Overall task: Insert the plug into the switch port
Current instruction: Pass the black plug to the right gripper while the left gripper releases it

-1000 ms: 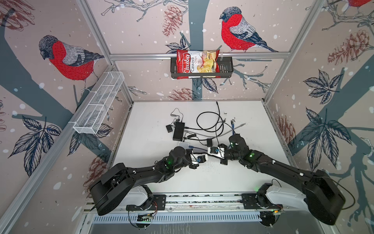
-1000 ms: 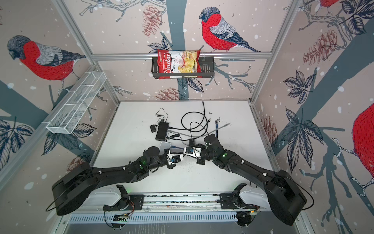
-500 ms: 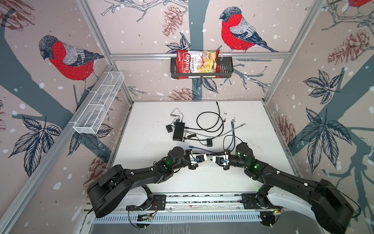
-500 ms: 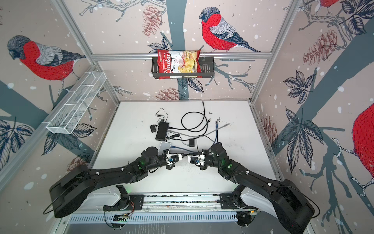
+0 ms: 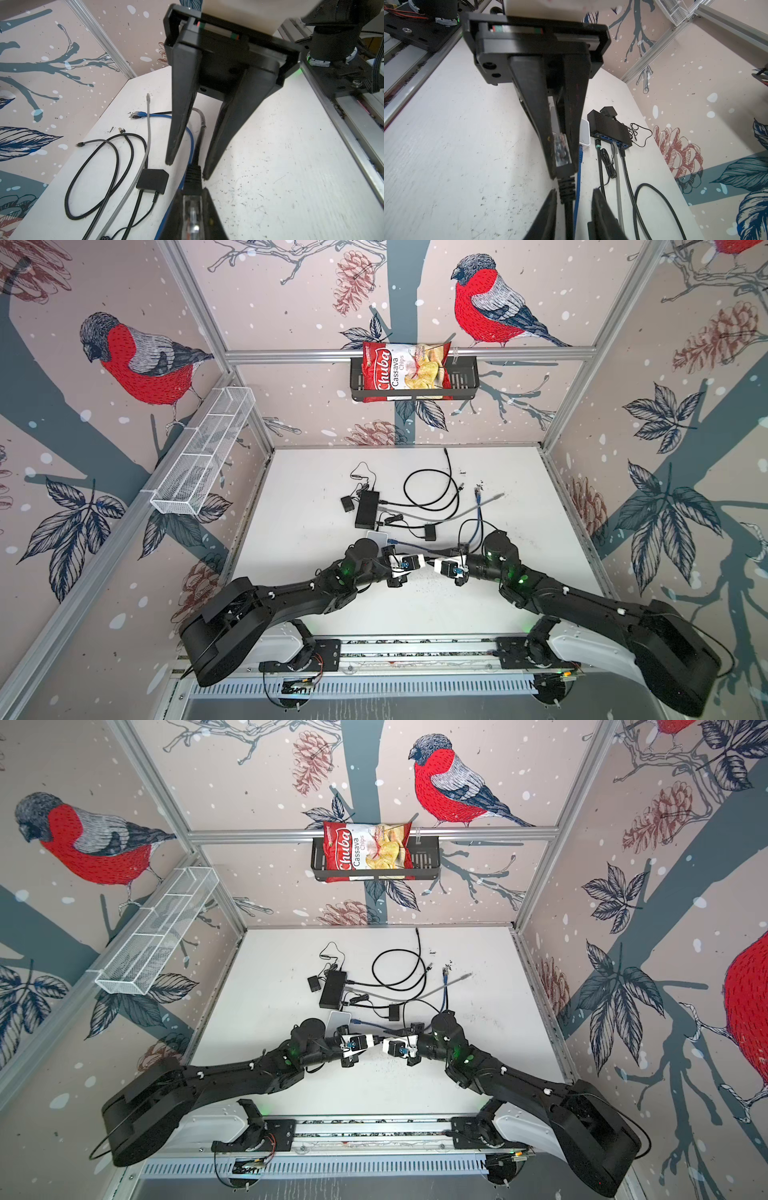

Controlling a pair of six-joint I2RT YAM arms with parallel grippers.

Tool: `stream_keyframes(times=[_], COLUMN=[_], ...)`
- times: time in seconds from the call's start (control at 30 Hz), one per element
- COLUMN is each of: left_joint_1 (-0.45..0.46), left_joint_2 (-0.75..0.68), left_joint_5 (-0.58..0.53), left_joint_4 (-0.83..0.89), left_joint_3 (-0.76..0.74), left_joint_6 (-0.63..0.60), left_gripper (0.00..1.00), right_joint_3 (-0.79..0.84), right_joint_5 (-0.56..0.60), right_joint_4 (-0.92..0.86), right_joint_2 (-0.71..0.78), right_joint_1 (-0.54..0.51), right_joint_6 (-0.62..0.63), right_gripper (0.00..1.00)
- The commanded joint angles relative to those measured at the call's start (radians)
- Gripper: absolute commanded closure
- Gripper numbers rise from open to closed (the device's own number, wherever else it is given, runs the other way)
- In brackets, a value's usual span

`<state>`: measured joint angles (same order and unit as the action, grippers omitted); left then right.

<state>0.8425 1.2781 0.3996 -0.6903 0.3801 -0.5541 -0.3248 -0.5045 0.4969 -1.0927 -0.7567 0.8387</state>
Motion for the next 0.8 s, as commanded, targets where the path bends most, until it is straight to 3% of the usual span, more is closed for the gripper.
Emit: stream_keyframes(times=[0.0,0.23,0.43,0.6,0.77], left_joint_1=[-0.002,-0.003,-0.006,-0.015,-0.069], left_joint_2=[0.000,0.006,-0.001,-0.026,-0.104], left_joint_5=[0.031,0.048,0.048,-0.068,-0.153], left_joint_4=[-0.001,-0.003,-0.022,-0.094,-0.116], left_joint_3=[0.011,0.009,0.001,-0.034,-0.076], left_joint_6=[0.007,0.013,0.034,0.135,0.304], left_gripper=[0.95,0.95,0.91,0.52,0.28], right_joint_3=[-0.011,-0.020,-0.023,-0.038,-0.068], right_joint_5=[-0.030,-0.043,-0.054,-0.023,0.023], right_joint_4=[0.034,0.033,0.035,0.028,0.006], right_joint_2=[-0.009,-0.024,-0.027,-0.043,-0.090], right_joint_1=[-0.002,-0.003,-0.006,-0.005,-0.006], right_joint_6=[0.002,0.002,0.000,-0.032,-0.123], right_gripper=[0.71,0.78,0.95,0.97,0.97])
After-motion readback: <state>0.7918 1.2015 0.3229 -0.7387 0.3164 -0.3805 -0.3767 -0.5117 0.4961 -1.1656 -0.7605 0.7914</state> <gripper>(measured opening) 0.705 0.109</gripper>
